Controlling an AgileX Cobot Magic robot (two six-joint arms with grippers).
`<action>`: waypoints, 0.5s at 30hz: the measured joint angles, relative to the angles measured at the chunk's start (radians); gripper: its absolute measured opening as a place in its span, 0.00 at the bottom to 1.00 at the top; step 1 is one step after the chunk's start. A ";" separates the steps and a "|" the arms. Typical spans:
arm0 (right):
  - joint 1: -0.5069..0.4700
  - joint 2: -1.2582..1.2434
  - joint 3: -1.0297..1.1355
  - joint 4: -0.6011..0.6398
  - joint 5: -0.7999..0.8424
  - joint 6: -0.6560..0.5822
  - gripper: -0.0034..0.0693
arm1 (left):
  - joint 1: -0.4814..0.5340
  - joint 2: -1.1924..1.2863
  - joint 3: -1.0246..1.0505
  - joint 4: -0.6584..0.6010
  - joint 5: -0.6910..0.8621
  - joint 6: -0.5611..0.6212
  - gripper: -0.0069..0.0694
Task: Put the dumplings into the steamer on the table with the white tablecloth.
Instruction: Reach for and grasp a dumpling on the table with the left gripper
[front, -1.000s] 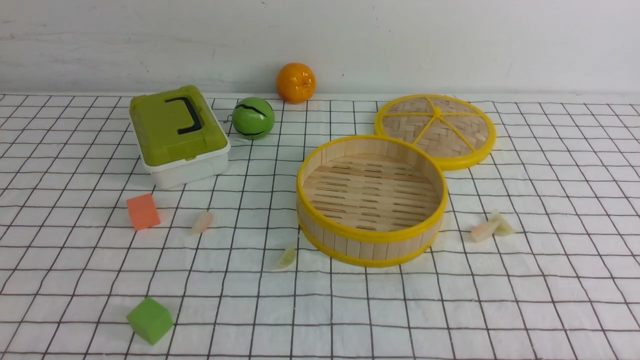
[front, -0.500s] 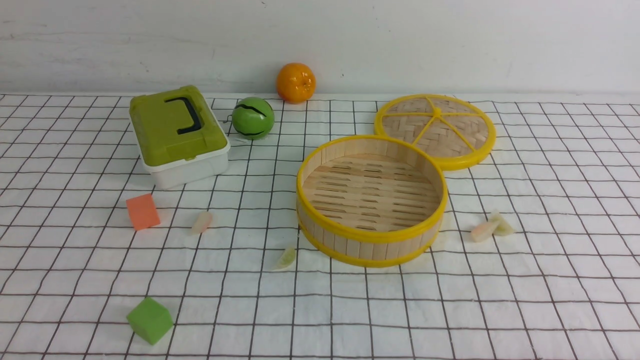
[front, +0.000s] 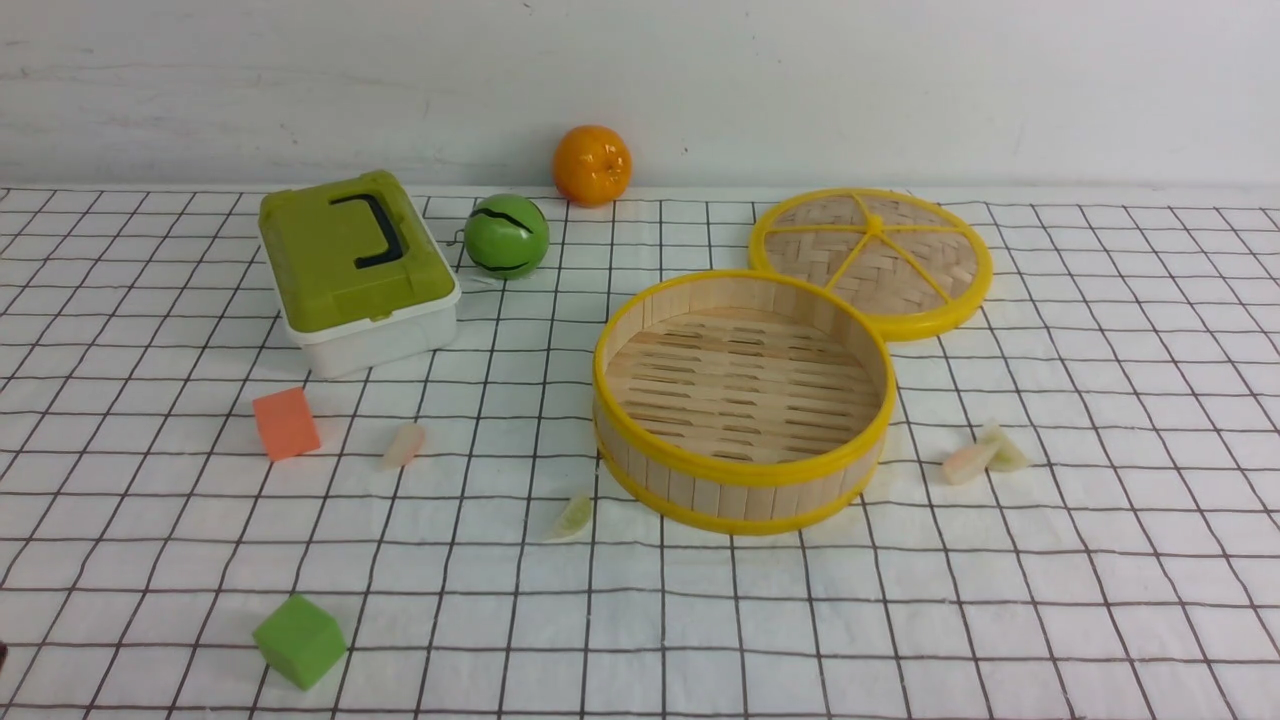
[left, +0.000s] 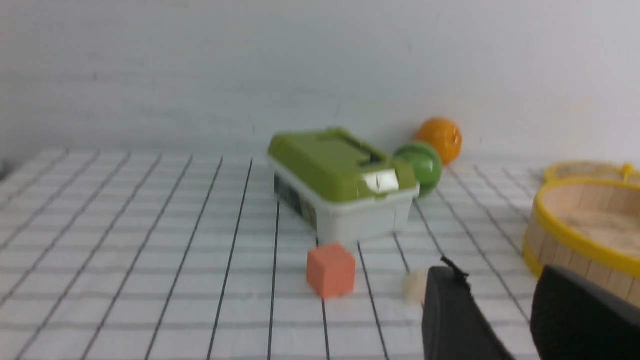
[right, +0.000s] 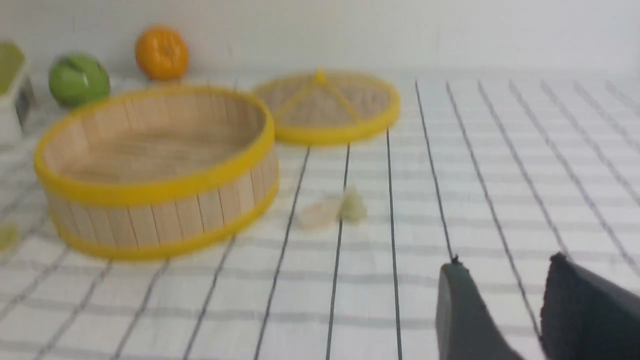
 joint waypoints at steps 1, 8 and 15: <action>0.000 0.000 0.000 -0.001 -0.096 0.000 0.38 | 0.000 0.000 0.000 0.004 -0.055 0.004 0.40; 0.000 0.000 0.000 0.018 -0.492 0.216 0.38 | 0.000 0.000 0.000 0.004 -0.326 -0.056 0.40; 0.000 0.000 0.000 0.031 -0.651 0.576 0.38 | 0.000 0.000 0.000 -0.006 -0.588 -0.395 0.40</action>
